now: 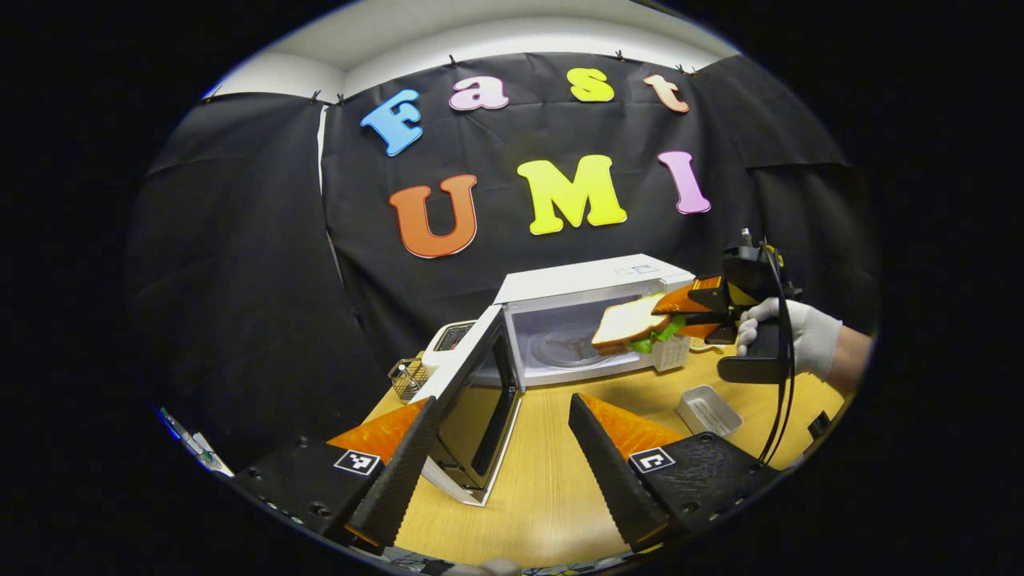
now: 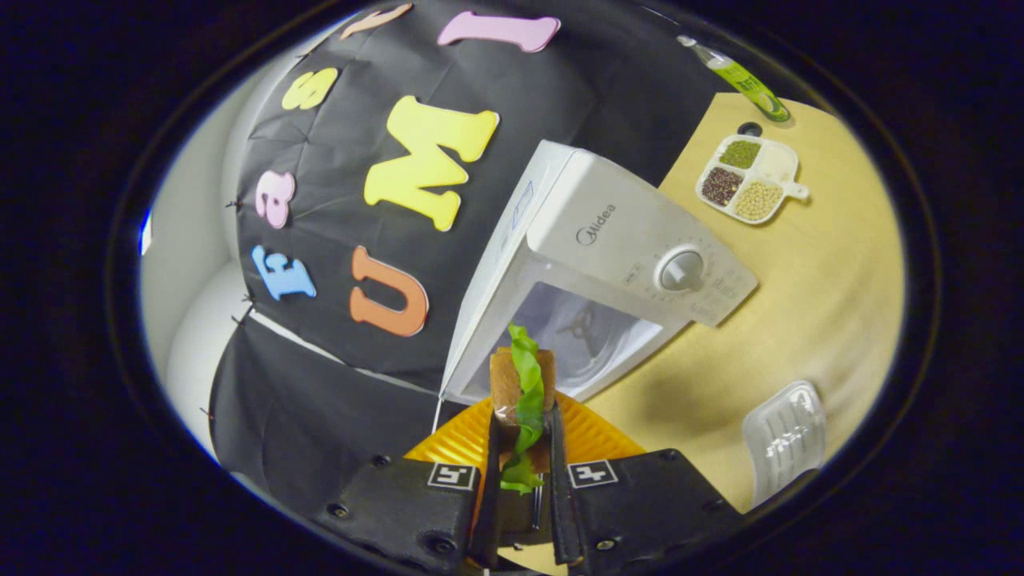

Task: Open the microwave oven with the left hand, put the food in, and close the microwave oven.

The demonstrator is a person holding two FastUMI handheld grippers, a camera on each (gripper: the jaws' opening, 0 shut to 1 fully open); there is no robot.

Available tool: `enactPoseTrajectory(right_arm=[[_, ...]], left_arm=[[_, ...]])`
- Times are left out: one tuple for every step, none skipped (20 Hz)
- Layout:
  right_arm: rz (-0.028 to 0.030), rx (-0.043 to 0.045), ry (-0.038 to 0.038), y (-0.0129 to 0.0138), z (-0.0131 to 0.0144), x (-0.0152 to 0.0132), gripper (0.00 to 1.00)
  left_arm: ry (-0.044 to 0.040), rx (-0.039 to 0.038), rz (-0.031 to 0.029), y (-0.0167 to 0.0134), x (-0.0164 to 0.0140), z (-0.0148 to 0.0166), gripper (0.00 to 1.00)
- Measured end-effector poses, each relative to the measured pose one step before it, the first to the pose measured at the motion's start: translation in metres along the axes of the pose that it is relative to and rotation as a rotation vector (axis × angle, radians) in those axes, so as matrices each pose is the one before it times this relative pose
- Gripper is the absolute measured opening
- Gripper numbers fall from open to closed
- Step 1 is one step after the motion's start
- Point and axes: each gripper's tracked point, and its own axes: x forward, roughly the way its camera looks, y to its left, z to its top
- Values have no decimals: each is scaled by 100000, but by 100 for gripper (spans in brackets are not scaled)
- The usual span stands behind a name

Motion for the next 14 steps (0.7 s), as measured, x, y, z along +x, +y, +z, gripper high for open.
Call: enactPoseTrajectory(right_arm=[[-330,3418,-4260,-285,-511,1421,28],[473,3821,-3131,-376,-418,1524,28],[219,4024,-2655,-371,-470,1359,28],[-538,3739,-3979,-497,-99,1402,28],[-864,1376,-2734,-634,-152,1411,28],[-1660,-692,-2509,-571,-247,1352,28],[-734,-701,-2420,-366,-180,1065,28],[603,-457,-2872,150,55,1088,29],[-86,-1288,-2876,156,84,1062,29],[-614,-1724,-1295,37,-159,1016,28],[-492,-2672,-1688,-58,-67,931,28],[-606,-2192,-2245,-75,97,631,29],[-793,-631,-2142,-182,52,833,29],[-728,9,-1972,-375,-136,754,29]], left_arm=[[-14,212,-640,138,173,-301,97],[-420,82,-1072,57,95,-246,97],[-300,213,-879,-108,132,-110,97],[-981,203,-566,-16,134,-10,97],[311,-352,-928,-40,277,-216,97],[663,-220,-544,-120,224,-293,97],[-527,-35,-412,-70,123,68,97],[-498,-203,-115,30,15,136,97],[-591,-173,-356,-3,143,-29,97],[-106,-180,-153,-16,-53,22,97],[94,-70,-199,-57,-45,-85,97],[-153,-36,147,25,-45,38,97],[-28,-207,-90,-42,77,17,97],[281,49,-99,-26,85,-55,97]])
